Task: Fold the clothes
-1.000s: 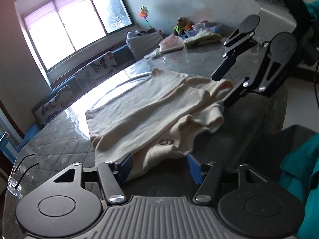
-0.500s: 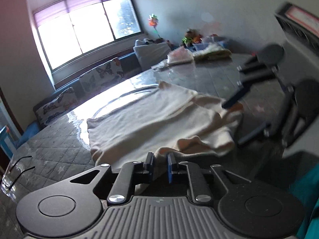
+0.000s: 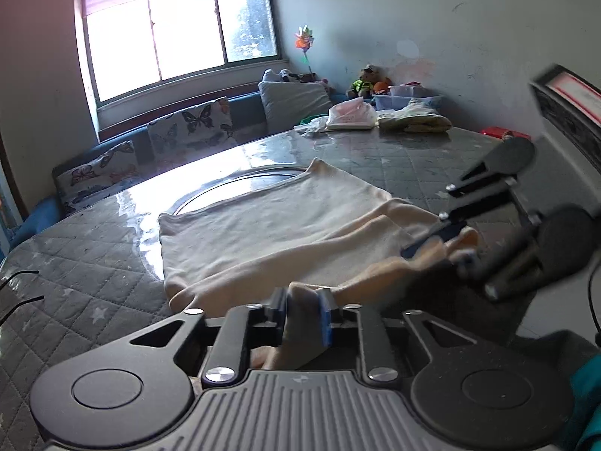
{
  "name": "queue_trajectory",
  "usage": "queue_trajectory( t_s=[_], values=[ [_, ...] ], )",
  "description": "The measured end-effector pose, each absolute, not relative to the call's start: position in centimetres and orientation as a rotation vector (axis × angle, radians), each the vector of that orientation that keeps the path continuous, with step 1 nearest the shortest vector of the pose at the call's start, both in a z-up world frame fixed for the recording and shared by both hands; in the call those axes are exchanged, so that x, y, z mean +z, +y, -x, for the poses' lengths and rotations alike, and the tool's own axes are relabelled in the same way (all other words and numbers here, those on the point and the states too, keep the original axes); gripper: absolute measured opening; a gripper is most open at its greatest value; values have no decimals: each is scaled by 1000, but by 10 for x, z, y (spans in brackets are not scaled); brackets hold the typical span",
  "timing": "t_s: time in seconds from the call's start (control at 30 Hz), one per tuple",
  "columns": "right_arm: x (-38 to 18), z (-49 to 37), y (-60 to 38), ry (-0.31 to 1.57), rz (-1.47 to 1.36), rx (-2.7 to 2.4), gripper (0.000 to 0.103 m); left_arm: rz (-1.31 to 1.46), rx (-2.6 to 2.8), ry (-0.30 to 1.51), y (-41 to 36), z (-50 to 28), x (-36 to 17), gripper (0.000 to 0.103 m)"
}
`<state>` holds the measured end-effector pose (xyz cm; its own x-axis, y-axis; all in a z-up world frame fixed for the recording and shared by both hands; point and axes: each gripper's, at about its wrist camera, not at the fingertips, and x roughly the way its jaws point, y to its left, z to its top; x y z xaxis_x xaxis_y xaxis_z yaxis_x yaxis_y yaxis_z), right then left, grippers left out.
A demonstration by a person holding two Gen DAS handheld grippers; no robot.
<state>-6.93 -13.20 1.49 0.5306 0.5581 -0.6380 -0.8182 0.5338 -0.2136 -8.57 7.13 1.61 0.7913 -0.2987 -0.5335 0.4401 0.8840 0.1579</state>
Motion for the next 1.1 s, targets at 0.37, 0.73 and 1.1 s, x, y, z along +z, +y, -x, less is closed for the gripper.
queue_trajectory(
  t_s=[0.37,0.73,1.1],
  values=[
    [32,46,-145,631,347,863,15,-480,-380,515,66,102,-5,52],
    [38,44,-143,612,334,839,10,-549,-339,528,72,84,-16,19],
    [57,71,-151,531,364,884,9,-452,-326,500,76,108,9,10]
  ],
)
